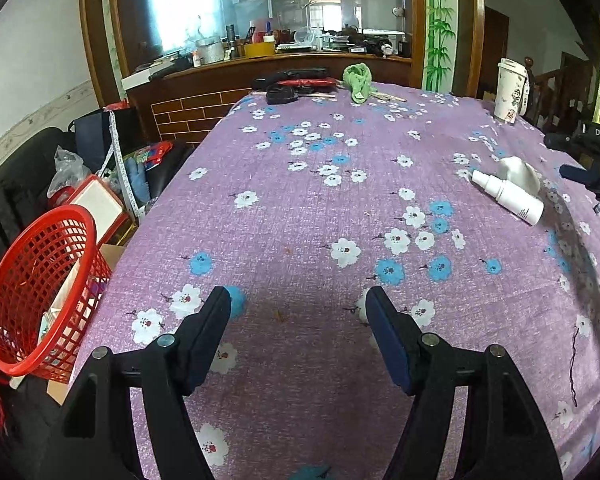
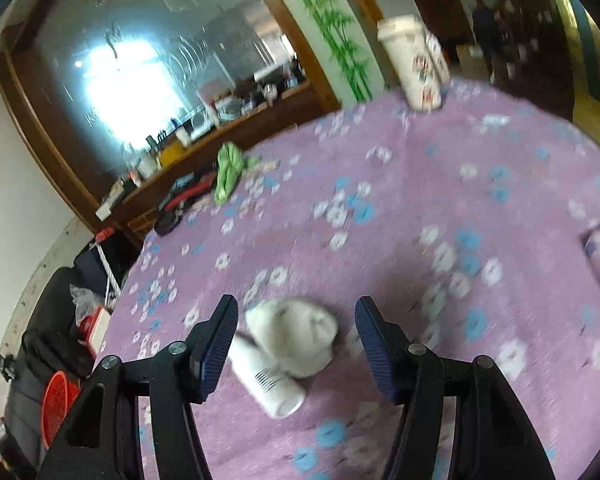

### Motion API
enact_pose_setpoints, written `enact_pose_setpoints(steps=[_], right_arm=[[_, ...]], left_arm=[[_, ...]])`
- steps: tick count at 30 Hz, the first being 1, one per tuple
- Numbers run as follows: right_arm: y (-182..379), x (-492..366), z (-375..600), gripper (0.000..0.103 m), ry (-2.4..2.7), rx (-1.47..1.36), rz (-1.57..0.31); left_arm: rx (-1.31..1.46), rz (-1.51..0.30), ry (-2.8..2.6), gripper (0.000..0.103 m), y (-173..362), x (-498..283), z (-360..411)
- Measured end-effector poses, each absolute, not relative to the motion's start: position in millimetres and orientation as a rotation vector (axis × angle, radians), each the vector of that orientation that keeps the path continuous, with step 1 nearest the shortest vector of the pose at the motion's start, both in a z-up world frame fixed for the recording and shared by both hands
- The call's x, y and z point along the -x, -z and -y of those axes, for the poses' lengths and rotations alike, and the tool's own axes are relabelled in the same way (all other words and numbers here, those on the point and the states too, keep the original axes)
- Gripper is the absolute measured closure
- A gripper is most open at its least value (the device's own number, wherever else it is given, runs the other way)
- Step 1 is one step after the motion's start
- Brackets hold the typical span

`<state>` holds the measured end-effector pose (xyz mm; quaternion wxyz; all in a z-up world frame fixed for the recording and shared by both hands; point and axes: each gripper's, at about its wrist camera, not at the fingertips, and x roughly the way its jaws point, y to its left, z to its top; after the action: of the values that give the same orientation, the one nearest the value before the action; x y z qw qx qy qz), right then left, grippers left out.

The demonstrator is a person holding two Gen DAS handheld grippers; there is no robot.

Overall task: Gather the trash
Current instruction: 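Grasp the white spray bottle with the left tool while the right tool grasps the white tissue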

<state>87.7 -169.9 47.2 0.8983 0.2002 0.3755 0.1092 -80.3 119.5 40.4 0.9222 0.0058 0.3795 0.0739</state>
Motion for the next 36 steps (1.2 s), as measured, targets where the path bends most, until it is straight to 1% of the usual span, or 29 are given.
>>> enact_pose_setpoints(steps=[3, 7, 11, 12, 13, 14, 16, 18, 23, 27, 36], right_arm=[[-40, -97, 162, 0.035, -0.204, -0.376, -0.830], [-24, -108, 160, 0.035, -0.208, -0.354, -0.871], [-11, -117, 159, 0.035, -0.285, -0.399, -0.904], [-10, -118, 158, 0.042, -0.302, -0.395, -0.909], [-9, -118, 157, 0.058, -0.310, -0.393, -0.910], [-8, -119, 156, 0.061, -0.330, -0.401, -0.916], [-6, -117, 158, 0.071, -0.374, -0.442, -0.918], [-13, -111, 163, 0.074, -0.386, -0.452, -0.879], [-35, -98, 183, 0.075, -0.306, -0.466, -0.750], [-49, -90, 199, 0.075, -0.196, -0.465, -0.665], [-61, -83, 228, 0.075, -0.144, -0.553, -0.601]], left_arm=[[-0.008, -0.776, -0.147, 0.033, -42, 80, -120], [0.013, -0.800, -0.131, 0.033, -43, 78, -120], [0.044, -0.840, -0.107, 0.033, -47, 76, -116], [0.040, -0.839, -0.109, 0.033, -49, 77, -113], [0.036, -0.838, -0.109, 0.033, -53, 77, -109], [0.033, -0.840, -0.104, 0.033, -57, 76, -104], [0.032, -0.849, -0.092, 0.033, -62, 73, -95], [0.034, -0.856, -0.069, 0.033, -68, 67, -81], [0.118, -0.962, 0.063, 0.033, -68, 34, -36], [0.168, -0.996, 0.079, 0.033, -66, 1, -8], [0.339, -1.103, 0.063, 0.033, -54, -61, 25]])
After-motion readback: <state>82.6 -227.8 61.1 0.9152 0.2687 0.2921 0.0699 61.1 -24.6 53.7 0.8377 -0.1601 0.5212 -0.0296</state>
